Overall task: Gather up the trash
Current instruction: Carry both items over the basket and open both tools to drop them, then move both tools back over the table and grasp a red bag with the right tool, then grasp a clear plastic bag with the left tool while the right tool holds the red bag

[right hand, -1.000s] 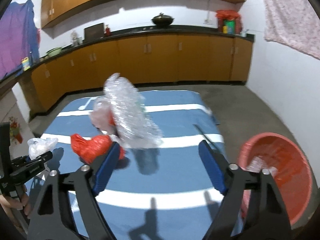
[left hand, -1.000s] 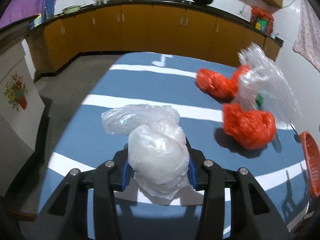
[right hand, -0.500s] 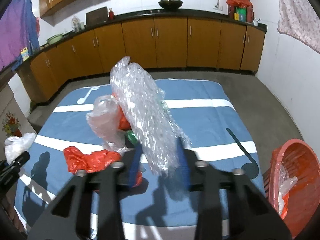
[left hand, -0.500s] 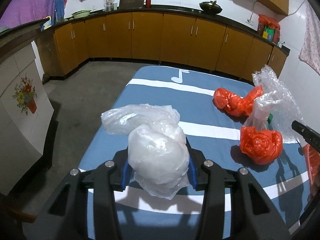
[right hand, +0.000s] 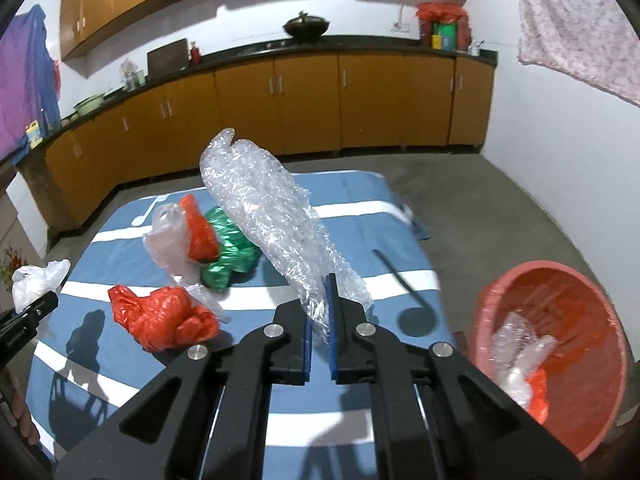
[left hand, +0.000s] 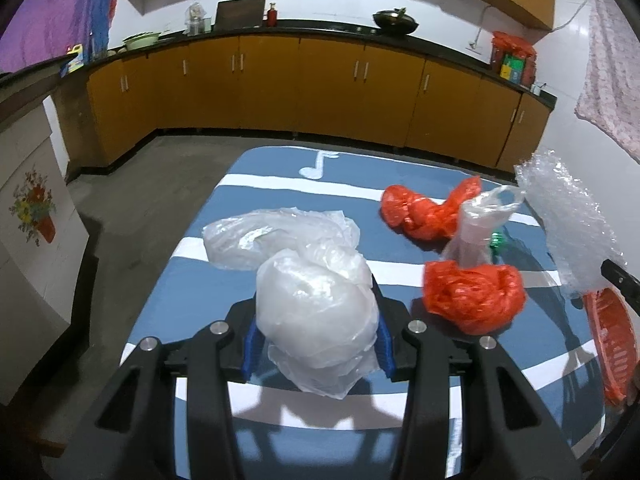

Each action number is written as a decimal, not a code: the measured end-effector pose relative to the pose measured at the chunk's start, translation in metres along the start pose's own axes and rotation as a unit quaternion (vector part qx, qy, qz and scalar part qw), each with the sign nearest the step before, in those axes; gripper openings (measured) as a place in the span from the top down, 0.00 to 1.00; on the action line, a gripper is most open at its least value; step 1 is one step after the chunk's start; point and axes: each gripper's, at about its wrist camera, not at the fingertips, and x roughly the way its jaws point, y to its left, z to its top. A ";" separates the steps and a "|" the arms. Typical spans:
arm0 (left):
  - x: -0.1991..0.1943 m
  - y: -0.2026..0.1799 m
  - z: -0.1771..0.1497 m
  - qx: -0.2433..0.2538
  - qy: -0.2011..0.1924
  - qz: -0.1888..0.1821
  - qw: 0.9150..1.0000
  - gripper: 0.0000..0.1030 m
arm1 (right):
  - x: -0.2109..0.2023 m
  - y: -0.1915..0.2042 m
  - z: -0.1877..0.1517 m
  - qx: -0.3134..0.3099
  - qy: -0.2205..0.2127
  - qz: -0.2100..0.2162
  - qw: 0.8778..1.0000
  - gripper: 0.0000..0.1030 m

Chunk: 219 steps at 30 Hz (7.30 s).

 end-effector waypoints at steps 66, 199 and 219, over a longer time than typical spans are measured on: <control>-0.047 -0.310 -0.037 0.188 -0.002 -0.256 0.948 0.57 | -0.089 -0.213 -0.058 0.141 -0.030 -0.180 0.973 0.94; 0.089 -0.125 0.019 0.056 0.013 -0.068 0.996 0.81 | 0.010 -0.059 -0.047 0.092 0.040 -0.008 0.995 0.59; -0.012 -0.081 -0.003 0.065 -0.025 -0.088 0.994 0.83 | -0.048 -0.034 -0.037 0.064 -0.009 -0.002 0.998 0.59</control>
